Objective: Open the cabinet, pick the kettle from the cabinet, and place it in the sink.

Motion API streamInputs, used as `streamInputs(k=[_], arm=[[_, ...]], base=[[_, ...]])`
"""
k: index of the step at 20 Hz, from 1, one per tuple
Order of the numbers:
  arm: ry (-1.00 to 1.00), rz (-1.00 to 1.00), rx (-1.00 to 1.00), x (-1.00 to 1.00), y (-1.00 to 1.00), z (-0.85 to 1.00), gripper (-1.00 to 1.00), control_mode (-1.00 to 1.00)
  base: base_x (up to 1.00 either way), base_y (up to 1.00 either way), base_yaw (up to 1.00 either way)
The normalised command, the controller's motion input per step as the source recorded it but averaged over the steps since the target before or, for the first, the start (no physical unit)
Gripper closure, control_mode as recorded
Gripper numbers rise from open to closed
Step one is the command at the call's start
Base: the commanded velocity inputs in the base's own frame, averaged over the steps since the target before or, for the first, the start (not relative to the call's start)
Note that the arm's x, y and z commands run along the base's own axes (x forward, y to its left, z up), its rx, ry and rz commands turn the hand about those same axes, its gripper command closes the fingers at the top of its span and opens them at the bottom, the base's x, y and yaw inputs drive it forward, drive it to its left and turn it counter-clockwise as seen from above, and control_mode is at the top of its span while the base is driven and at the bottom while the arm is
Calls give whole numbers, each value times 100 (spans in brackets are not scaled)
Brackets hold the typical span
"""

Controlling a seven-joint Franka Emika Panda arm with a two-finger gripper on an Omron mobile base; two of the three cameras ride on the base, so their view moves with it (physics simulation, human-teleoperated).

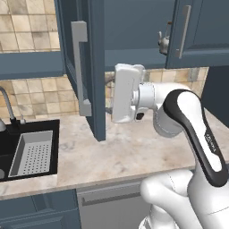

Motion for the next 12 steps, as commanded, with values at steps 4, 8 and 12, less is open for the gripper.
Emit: streamInputs(k=[4,8,12], arm=[[-1,0,7,6,-58,0,-100,-100],[-4,0,9,0,-66,5,-100,-100],[-6,0,8,-7,-63,7,-100,-100]], base=[[0,0,0],[0,0,0],[0,0,0]])
